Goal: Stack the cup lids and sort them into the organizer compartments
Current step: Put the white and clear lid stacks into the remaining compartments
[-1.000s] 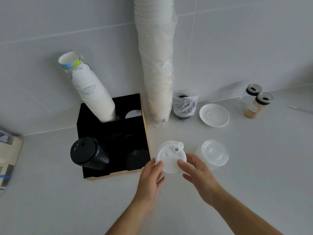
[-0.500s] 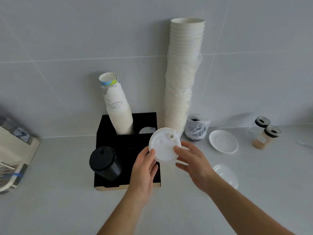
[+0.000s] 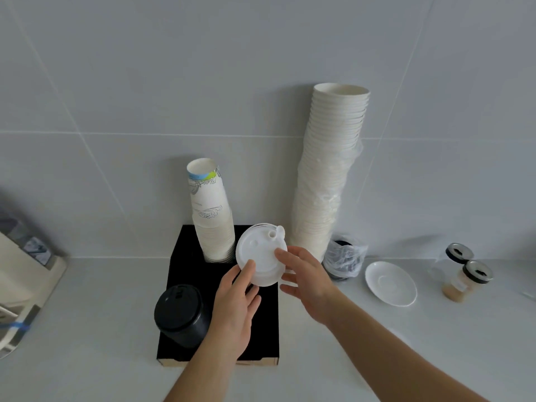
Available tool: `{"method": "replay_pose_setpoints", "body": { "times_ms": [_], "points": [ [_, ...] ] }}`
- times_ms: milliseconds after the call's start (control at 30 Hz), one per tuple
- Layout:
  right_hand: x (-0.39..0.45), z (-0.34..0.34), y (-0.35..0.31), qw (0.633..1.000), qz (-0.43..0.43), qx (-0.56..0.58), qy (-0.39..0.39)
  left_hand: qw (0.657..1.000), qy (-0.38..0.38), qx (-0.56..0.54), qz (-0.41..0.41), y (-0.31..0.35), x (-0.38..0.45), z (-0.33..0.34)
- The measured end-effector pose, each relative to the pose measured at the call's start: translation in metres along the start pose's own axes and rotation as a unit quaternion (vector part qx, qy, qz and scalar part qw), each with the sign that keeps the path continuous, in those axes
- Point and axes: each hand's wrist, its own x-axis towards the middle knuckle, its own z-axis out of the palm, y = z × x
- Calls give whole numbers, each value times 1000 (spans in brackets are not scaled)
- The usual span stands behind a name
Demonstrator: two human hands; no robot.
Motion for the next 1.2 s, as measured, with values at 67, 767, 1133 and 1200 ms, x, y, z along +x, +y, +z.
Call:
{"method": "replay_pose_setpoints", "body": {
  "times_ms": [67,767,1133,1200],
  "points": [
    [10,2,-8,1000,12,-16,-9,1000,10,1,-4,9,12,2],
    [111,16,-20,965,-73,-220,119,992,108,-40,-47,17,105,29],
    [116,20,8,907,-106,-385,135,981,144,118,-51,15,124,17],
    [117,22,13,889,-119,-427,116,980,139,132,-56,15,125,16]
  ]
}}
